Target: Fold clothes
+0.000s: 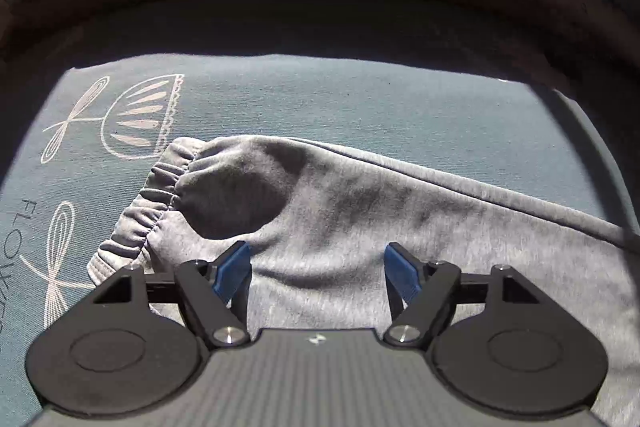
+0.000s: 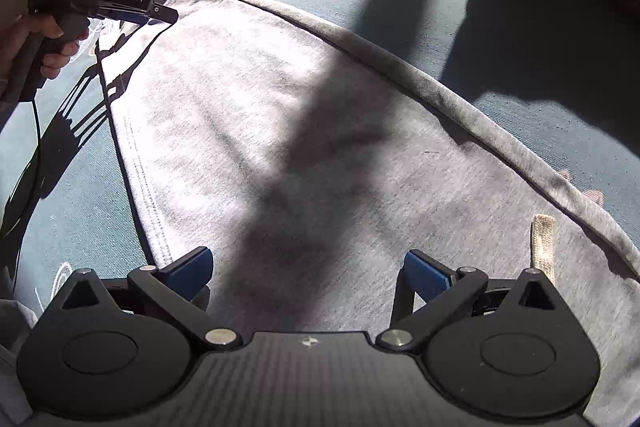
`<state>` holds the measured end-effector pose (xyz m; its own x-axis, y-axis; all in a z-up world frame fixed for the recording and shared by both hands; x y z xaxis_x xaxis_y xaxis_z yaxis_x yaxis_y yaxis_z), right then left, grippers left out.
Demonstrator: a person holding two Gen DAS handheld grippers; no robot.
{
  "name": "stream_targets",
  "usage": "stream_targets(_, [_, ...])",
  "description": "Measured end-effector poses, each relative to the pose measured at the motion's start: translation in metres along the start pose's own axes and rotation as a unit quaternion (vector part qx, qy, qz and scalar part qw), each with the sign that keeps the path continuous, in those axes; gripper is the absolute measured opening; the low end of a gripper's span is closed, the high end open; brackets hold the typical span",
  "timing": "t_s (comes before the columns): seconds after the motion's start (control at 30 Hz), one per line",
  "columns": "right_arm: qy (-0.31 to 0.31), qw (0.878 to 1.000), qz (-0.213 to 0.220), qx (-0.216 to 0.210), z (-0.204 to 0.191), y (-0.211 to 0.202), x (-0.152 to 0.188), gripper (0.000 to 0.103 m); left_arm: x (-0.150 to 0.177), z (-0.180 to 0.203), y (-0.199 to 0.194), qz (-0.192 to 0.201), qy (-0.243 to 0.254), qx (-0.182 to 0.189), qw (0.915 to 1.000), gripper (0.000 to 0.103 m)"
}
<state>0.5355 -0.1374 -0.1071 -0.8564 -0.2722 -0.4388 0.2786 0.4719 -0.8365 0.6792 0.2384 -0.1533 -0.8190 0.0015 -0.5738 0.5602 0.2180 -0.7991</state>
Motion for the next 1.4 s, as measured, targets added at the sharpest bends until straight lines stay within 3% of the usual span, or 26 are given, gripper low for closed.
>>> stream_targets(0.03, [0.003,1.0,0.003,-0.001,0.001,0.0,0.001,0.103,-0.004,-0.009,0.002,-0.006,-0.013,-0.014,0.9998,0.074])
stream_targets(0.13, [0.011,1.0,0.011,-0.004,0.003,0.0,0.003,0.103,-0.017,-0.017,-0.006,0.005,-0.041,0.001,0.9991,0.072])
stream_targets(0.3, [0.005,1.0,0.013,0.008,0.001,0.003,0.005,0.103,-0.029,0.018,-0.013,0.026,-0.004,0.076,0.9967,0.075])
stream_targets(0.4, [-0.004,1.0,0.012,0.023,-0.002,0.007,0.006,0.103,-0.028,0.032,-0.006,0.024,0.001,0.095,0.9952,0.075])
stream_targets(0.47, [-0.015,0.999,0.01,0.038,-0.005,0.009,0.008,0.103,-0.026,0.032,0.006,0.017,0.006,0.074,0.9971,0.075])
stream_targets(0.57, [-0.025,0.998,0.007,0.054,-0.008,0.011,0.011,0.103,-0.029,0.024,0.026,0.01,0.011,0.008,0.9998,0.077])
stream_targets(0.63, [-0.02,0.998,0.007,0.056,-0.007,0.012,0.011,0.103,-0.036,0.013,0.03,0.019,-0.011,-0.036,0.9991,0.077])
stream_targets(0.67, [-0.02,0.998,0.007,0.058,-0.007,0.012,0.011,0.103,-0.038,0.011,0.026,0.022,-0.023,-0.038,0.9988,0.072])
stream_targets(0.73, [-0.023,0.998,0.005,0.063,-0.008,0.013,0.011,0.103,-0.041,0.008,0.015,0.026,-0.044,-0.036,0.998,0.072])
stream_targets(0.87, [-0.018,0.998,-0.006,0.059,-0.009,0.008,0.005,0.103,-0.021,0.039,-0.032,0.027,-0.023,0.055,0.9978,0.072])
stream_targets(0.93, [-0.006,0.999,0.008,0.036,-0.009,-0.003,0.0,0.103,0.0,0.066,-0.057,0.015,0.004,0.123,0.9923,0.073])
stream_targets(1.0, [-0.001,0.999,0.042,0.015,-0.008,-0.018,-0.008,0.103,0.025,0.096,-0.078,-0.004,0.044,0.198,0.9793,0.075])
stream_targets(1.13, [0.022,0.996,0.083,-0.012,0.012,-0.028,-0.032,0.103,0.077,0.15,-0.108,0.0,0.134,0.265,0.9549,0.074])
stream_targets(1.23, [0.046,0.995,0.089,-0.018,0.032,-0.02,-0.048,0.103,0.109,0.173,-0.123,0.002,0.187,0.29,0.9387,0.074])
stream_targets(1.4, [0.052,0.995,0.07,0.043,0.064,0.003,-0.053,0.103,0.141,0.181,-0.14,0.021,0.298,0.239,0.924,0.076])
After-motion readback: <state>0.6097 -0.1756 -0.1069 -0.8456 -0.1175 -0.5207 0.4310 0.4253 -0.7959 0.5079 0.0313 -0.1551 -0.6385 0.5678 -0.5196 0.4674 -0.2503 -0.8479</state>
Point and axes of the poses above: each gripper's, at about its wrist camera, not at the fingertips, and y roughly the way its jaws point, z to its right, x to its underside, the point moved 5 cm from there along y, roughly the way its jaws point, and after that the axes turned 10 degrees about -x, right-handed, at the moved point
